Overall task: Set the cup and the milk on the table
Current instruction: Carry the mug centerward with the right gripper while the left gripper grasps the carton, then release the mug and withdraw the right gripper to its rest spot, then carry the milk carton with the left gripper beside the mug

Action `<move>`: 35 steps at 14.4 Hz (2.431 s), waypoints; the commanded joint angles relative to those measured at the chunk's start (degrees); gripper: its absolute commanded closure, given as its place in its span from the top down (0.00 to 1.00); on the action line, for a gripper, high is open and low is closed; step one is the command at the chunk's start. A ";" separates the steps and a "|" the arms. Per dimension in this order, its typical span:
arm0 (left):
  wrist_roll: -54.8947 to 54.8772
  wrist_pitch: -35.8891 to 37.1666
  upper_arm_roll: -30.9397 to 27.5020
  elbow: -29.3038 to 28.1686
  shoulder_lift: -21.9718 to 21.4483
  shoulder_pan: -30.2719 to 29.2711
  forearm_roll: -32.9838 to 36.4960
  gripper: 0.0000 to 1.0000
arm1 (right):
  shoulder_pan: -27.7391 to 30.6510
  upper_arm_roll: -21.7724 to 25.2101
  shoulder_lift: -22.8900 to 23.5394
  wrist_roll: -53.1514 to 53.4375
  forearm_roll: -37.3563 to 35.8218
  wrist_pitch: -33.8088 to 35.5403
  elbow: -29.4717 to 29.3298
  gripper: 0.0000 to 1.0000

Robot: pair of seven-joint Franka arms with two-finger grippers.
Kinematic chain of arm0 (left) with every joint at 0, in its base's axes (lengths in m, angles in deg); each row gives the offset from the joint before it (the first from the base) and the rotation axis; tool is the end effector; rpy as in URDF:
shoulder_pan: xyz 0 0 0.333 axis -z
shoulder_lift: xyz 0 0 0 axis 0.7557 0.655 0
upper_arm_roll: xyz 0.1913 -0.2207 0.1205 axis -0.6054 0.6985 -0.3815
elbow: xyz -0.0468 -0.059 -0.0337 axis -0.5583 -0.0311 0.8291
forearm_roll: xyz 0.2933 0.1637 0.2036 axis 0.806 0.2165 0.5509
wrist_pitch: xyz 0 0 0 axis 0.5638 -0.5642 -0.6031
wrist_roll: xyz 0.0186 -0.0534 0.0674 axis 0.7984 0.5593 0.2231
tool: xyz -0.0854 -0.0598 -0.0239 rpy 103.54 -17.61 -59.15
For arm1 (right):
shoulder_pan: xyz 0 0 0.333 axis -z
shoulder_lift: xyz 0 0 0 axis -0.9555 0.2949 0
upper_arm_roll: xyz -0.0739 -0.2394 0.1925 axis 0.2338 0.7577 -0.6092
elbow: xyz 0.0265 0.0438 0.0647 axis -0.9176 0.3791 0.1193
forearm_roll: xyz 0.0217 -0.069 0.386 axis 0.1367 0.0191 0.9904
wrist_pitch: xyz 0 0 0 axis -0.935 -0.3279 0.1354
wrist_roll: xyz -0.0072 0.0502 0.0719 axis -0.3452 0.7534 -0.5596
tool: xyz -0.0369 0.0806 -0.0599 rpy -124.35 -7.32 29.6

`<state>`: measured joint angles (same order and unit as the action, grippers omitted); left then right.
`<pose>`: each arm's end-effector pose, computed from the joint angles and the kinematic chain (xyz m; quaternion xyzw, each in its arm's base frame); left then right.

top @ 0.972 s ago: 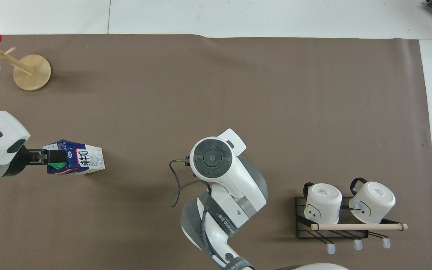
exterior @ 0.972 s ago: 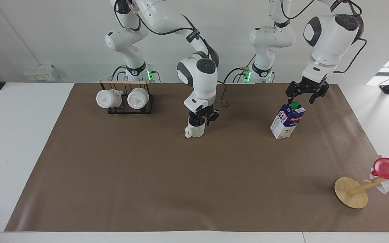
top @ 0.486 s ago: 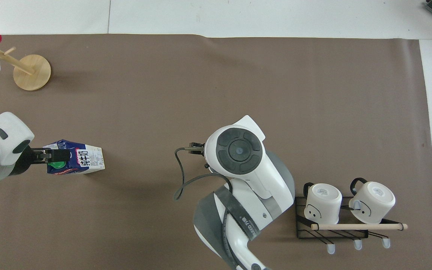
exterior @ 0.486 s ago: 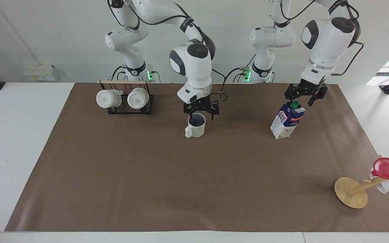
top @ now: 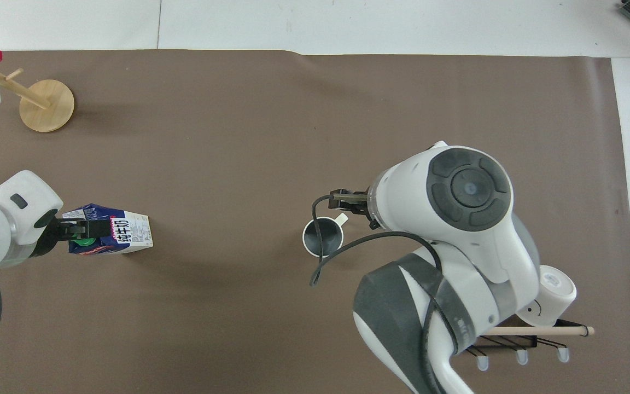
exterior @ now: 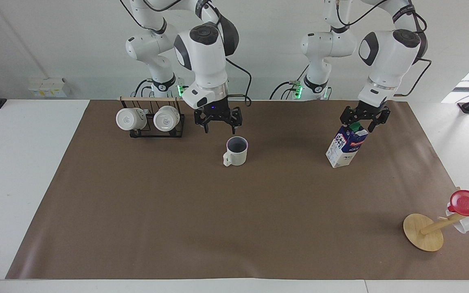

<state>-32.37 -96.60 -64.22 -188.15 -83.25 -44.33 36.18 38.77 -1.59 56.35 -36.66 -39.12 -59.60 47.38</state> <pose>0.4773 -0.0363 0.4749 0.9970 -0.0217 0.0729 0.0119 0.5271 0.2734 0.5099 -0.9954 0.0770 -0.0392 0.0408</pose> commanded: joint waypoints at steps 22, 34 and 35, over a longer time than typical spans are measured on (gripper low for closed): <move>5.08 5.19 0.11 7.43 5.46 1.49 -0.37 0.45 | 30.04 -0.29 -8.90 -30.08 -2.47 23.57 -9.92 1.00; 28.21 9.17 0.64 15.46 7.67 18.18 -0.45 0.46 | 29.42 -1.61 -9.24 -33.51 -3.36 25.24 -13.28 1.00; 28.30 8.91 0.73 16.33 8.54 18.97 -0.54 0.46 | 29.42 -1.61 -9.24 -33.51 -3.36 25.15 -13.28 1.00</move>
<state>-5.22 -87.71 -62.59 -174.17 -76.53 -27.45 36.09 67.91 -3.12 46.89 -68.93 -42.83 -35.58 34.88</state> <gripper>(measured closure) 0.542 0.000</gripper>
